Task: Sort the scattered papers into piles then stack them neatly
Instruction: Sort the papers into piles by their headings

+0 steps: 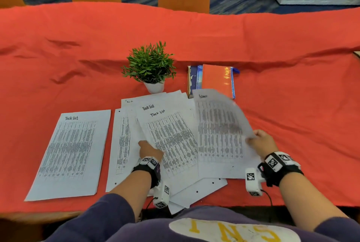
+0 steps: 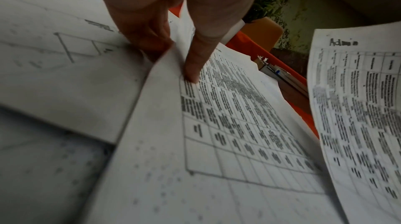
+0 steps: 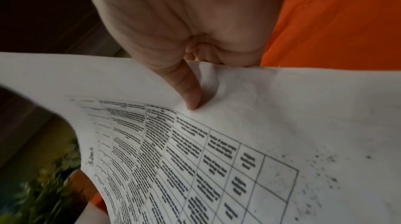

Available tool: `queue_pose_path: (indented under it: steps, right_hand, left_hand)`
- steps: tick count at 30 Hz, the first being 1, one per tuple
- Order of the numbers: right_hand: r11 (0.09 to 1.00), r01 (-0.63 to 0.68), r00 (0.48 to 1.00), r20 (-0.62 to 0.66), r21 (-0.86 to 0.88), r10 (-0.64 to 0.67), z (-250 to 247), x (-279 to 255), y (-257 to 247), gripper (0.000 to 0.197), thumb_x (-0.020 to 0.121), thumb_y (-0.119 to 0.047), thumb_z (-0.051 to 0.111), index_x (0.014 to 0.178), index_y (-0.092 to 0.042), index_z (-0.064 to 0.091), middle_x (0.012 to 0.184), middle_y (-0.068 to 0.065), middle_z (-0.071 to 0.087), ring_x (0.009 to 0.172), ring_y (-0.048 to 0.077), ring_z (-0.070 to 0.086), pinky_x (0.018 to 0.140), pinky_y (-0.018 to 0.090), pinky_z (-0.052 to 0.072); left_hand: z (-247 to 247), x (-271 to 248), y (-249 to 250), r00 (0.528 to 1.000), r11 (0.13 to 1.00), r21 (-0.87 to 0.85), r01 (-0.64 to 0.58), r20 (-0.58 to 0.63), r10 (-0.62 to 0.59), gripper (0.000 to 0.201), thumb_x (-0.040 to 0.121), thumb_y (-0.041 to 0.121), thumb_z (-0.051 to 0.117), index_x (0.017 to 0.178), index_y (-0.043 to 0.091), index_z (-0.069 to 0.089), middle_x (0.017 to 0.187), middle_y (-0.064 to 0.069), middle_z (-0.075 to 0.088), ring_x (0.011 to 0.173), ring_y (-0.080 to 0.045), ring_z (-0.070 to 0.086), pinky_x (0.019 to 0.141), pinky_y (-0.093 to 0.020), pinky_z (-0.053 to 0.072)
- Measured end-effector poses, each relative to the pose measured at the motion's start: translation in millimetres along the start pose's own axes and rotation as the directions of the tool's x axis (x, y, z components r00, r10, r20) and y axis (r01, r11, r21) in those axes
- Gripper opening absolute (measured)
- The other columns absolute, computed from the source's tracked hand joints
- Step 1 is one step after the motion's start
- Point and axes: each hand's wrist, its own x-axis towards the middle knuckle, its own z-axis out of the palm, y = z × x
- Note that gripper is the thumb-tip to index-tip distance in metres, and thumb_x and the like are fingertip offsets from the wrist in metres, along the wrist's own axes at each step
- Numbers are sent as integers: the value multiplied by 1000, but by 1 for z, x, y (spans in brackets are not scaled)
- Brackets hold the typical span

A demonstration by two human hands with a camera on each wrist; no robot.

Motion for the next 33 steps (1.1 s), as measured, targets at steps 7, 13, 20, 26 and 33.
queue_pose_path:
  steps: [7,13,20,26,33]
  right_hand:
    - [929,-86,994,96,359,55,-3,2,-16,45,82,4,57,123,-13,57,114,14,66,98,32,62,95,49,48]
    - [926,-57,966,256,374,-44,40,-11,-48,13,87,-20,64,100,-21,66,111,8,70,101,29,66,95,48,49]
    - [960,109,922,334,256,-193,86,-27,-82,23,85,-13,67,107,-10,62,103,7,71,92,24,67,88,43,53]
    - [970,176,940,266,167,-216,113,-41,-95,22,85,-18,68,89,-16,46,89,7,62,76,21,59,62,30,45]
    - [955,142,918,327,260,-225,136,-58,-99,33,85,-22,69,105,-15,43,90,7,64,78,21,59,70,35,48]
  left_hand:
    - [-13,-15,5,978,967,-144,-208,-62,201,49,99,20,47,144,5,36,148,-12,39,136,-29,39,112,-34,29]
    - [-42,-22,26,954,928,-230,-295,-14,300,57,98,25,50,147,7,29,153,-8,32,142,-26,29,115,-36,24]
    - [-54,-38,40,935,885,-403,-235,156,320,49,93,38,48,139,22,41,137,12,52,130,-16,45,111,-41,34]
    - [-71,-55,40,944,882,-417,-219,138,300,71,93,66,12,151,25,20,156,3,25,145,-20,23,118,-46,19]
    - [-89,-29,9,929,887,-291,-358,-16,370,37,96,11,50,132,13,49,130,-2,57,115,-19,57,89,-27,44]
